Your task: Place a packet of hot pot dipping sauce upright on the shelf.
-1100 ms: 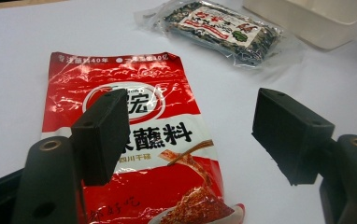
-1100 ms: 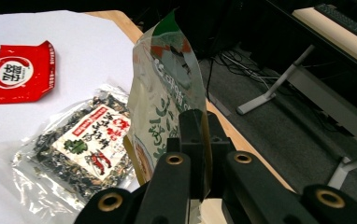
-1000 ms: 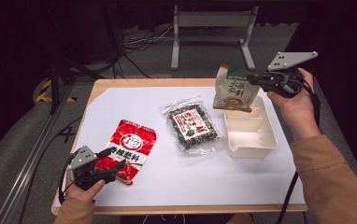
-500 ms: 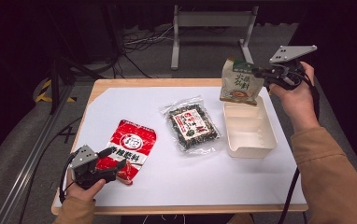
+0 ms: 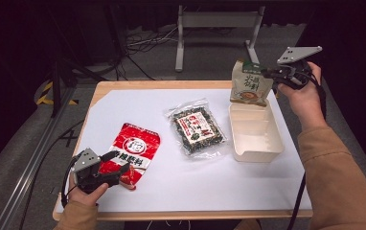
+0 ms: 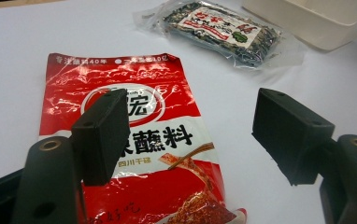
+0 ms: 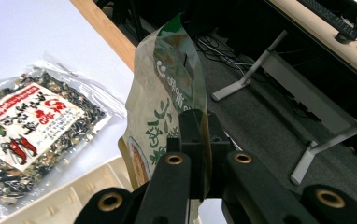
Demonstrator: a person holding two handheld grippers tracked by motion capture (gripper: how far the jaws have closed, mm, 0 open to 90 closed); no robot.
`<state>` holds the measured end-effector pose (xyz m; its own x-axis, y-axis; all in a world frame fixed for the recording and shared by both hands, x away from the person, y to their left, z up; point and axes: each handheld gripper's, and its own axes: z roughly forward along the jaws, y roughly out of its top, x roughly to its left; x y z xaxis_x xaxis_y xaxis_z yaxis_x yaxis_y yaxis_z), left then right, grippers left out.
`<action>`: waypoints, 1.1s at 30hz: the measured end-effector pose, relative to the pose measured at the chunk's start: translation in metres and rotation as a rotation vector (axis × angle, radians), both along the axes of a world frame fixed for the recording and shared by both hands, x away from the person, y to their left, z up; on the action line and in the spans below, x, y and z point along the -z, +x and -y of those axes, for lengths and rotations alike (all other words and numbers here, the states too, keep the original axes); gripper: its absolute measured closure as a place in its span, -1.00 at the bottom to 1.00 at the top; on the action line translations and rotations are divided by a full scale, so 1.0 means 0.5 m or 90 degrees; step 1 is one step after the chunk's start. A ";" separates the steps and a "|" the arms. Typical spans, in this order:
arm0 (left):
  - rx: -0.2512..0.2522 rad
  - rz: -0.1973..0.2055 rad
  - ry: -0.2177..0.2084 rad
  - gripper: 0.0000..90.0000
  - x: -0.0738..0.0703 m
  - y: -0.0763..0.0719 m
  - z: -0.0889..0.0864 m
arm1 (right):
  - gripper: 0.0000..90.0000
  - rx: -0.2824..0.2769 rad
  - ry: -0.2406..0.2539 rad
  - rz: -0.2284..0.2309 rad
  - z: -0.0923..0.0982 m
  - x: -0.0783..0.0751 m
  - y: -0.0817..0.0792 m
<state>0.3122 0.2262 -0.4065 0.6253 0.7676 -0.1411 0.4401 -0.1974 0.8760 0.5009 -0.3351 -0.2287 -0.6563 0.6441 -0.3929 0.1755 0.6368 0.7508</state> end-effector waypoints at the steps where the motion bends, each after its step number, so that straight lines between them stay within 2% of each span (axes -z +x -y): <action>1: 0.000 0.000 0.000 -0.39 0.000 0.000 0.000 | 0.99 0.002 0.000 -0.002 0.002 0.002 0.002; 9: -0.003 -0.003 -0.001 -0.39 0.001 0.000 0.000 | 0.99 0.012 -0.007 -0.015 0.014 0.025 0.025; 19: -0.002 -0.003 0.000 -0.39 0.001 0.001 0.000 | 0.99 0.012 -0.019 -0.032 0.012 0.055 0.042; 29: -0.002 -0.002 0.001 -0.39 0.001 0.001 -0.001 | 0.99 0.005 -0.026 -0.049 0.004 0.077 0.047; 33: -0.002 -0.001 0.000 -0.39 0.001 0.001 -0.001 | 0.99 0.007 -0.017 -0.056 0.008 0.089 0.048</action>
